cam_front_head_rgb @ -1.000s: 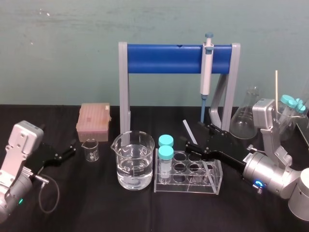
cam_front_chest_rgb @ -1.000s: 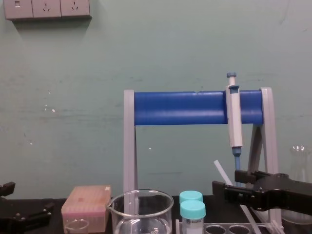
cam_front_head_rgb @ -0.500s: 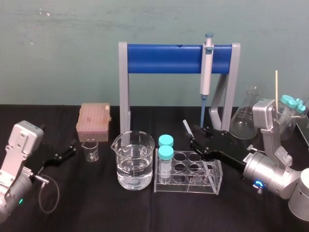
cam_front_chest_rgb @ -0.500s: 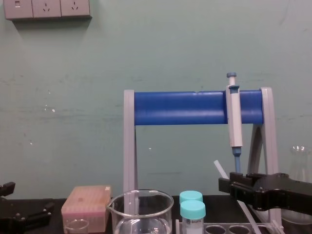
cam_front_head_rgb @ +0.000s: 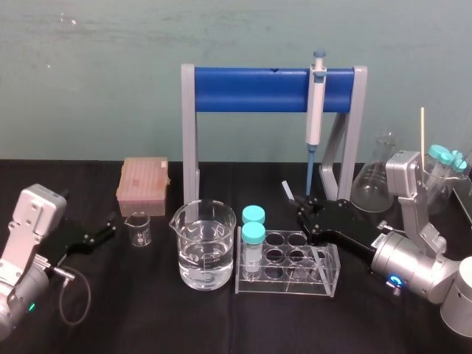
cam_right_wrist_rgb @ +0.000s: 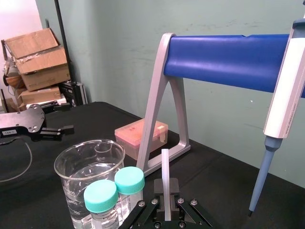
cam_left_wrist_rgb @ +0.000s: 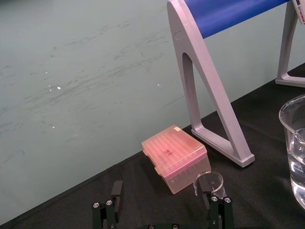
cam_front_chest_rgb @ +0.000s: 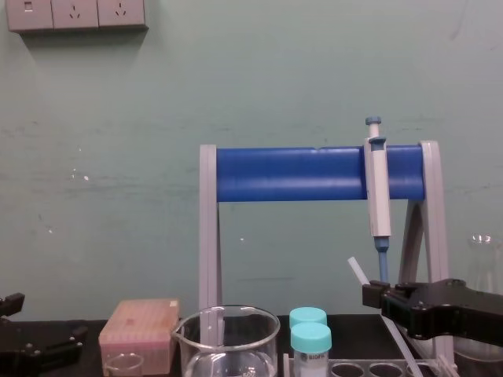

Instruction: Pick up the stirring rod with one hand, then place it down.

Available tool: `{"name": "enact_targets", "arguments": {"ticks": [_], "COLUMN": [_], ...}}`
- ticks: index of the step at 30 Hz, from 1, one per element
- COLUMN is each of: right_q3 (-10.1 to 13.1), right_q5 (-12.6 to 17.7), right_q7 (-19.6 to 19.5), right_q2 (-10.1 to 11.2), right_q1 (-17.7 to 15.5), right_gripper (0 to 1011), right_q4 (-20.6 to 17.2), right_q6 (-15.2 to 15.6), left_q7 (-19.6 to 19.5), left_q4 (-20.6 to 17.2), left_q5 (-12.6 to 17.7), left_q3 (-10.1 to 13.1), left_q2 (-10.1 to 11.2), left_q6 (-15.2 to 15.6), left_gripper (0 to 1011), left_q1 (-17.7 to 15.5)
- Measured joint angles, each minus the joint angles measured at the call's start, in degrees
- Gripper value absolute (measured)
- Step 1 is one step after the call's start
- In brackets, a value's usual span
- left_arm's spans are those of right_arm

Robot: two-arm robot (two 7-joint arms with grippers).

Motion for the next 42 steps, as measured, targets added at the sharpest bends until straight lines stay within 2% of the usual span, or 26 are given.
{"name": "enact_targets", "arguments": {"ticks": [9,14,17,18,23,24,25,27,28,30,31,34,35,38,42], "right_q3": [0.33,1.55,2.61,2.61,4.25,4.73,4.73,5.62,6.25,6.77,7.3,8.21,8.21,9.05,9.68], "right_q5": [-0.16,-2.3,-4.22,-4.22,-5.75,-6.06,-6.06,-6.39,-6.7,-6.95,-7.0,-6.45,-6.45,-4.43,-2.97], "right_q7": [-0.08,-1.59,-2.74,-2.74,-3.43,-3.42,-3.42,-3.31,-3.12,-2.94,-2.57,-1.49,-1.49,0.16,1.24], "right_q2": [-0.11,-0.4,-0.85,-0.85,-2.19,-2.65,-2.65,-3.47,-4.1,-4.65,-5.17,-6.14,-6.14,-7.03,-7.35], "right_q1": [-0.14,-0.48,-0.49,-0.49,0.18,0.37,0.37,0.56,0.56,0.53,0.4,0.02,0.02,-0.57,-1.36], "right_gripper": [60,60,60,60,60,60,60,60,60,60,60,60,60,60,60], "right_q4": [-0.12,-1.73,-3.5,-3.5,-4.98,-4.99,-4.99,-4.41,-3.62,-2.89,-1.82,0.05,0.05,2.07,3.27], "right_q6": [-0.33,-3.39,-6.78,-6.78,-11.56,-13.6,-13.6,-17.46,-20.82,-23.7,-26.6,-30.98,-30.98,-33.58,-33.96], "left_q7": [0.0,0.0,0.0,0.0,0.0,0.0,0.0,0.0,0.0,0.0,0.0,0.0,0.0,0.0,0.0], "left_q4": [0.0,0.0,0.0,0.0,0.0,0.0,0.0,0.0,0.0,0.0,0.0,0.0,0.0,0.0,0.0], "left_q5": [0.0,0.0,0.0,0.0,0.0,0.0,0.0,0.0,0.0,0.0,0.0,0.0,0.0,0.0,0.0], "left_q3": [0.0,0.0,0.0,0.0,0.0,0.0,0.0,0.0,0.0,0.0,0.0,0.0,0.0,0.0,0.0], "left_q2": [0.0,0.0,0.0,0.0,0.0,0.0,0.0,0.0,0.0,0.0,0.0,0.0,0.0,0.0,0.0], "left_q6": [0.0,0.0,0.0,0.0,0.0,0.0,0.0,0.0,0.0,0.0,0.0,0.0,0.0,0.0,0.0], "left_gripper": [1000,1000,1000,1000,1000,1000,1000,1000,1000,1000,1000,1000,1000,1000,1000], "left_q1": [0.0,0.0,0.0,0.0,0.0,0.0,0.0,0.0,0.0,0.0,0.0,0.0,0.0,0.0,0.0]}}
